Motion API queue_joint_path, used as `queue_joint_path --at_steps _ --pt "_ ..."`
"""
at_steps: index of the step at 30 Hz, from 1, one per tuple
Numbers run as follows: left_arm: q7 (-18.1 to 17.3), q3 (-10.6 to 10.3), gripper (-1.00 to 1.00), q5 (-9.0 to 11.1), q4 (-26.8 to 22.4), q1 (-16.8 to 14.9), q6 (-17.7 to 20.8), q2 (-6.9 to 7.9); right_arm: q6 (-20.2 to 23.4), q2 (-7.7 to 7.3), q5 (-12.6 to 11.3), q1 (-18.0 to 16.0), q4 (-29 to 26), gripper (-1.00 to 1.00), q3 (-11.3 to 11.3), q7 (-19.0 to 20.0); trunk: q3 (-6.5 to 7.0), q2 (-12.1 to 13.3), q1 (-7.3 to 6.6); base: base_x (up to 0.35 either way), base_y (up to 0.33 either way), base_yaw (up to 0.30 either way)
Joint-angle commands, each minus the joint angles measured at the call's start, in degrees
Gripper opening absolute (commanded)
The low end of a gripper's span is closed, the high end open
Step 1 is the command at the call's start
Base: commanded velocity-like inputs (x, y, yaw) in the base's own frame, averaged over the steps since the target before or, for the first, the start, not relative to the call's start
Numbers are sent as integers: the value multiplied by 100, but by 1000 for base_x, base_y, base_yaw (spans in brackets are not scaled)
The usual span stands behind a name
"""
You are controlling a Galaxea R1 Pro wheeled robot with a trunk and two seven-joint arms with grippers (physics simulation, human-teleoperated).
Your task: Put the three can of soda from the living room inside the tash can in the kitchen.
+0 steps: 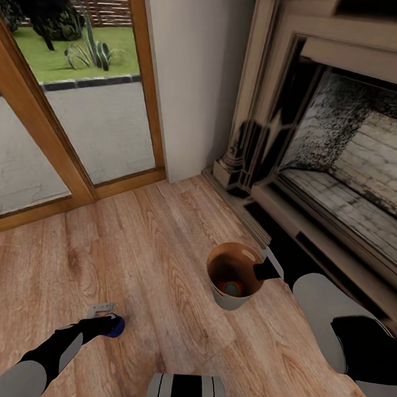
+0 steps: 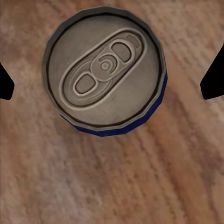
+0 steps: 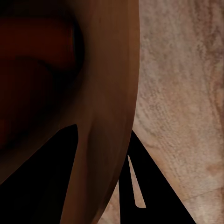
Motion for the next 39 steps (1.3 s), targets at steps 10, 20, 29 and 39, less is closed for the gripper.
queue_joint_path --at_steps 10,20,29,39 --pt "0 -2 100 0 5 -3 -26 -1 4 31 -215 -40 4 -100 -37 28 -2 1 410 0 0 0" --pt "0 -2 100 0 21 -3 -59 -1 4 33 -226 -261 4 -100 -37 29 -2 1 410 0 0 0" --pt "0 -2 100 0 20 -3 -62 -1 4 32 -233 -390 4 -100 -37 29 -2 1 410 0 0 0" --pt "0 -2 100 0 22 -3 -65 -1 4 32 -233 -403 13 -100 -37 29 -2 1 410 0 0 0"
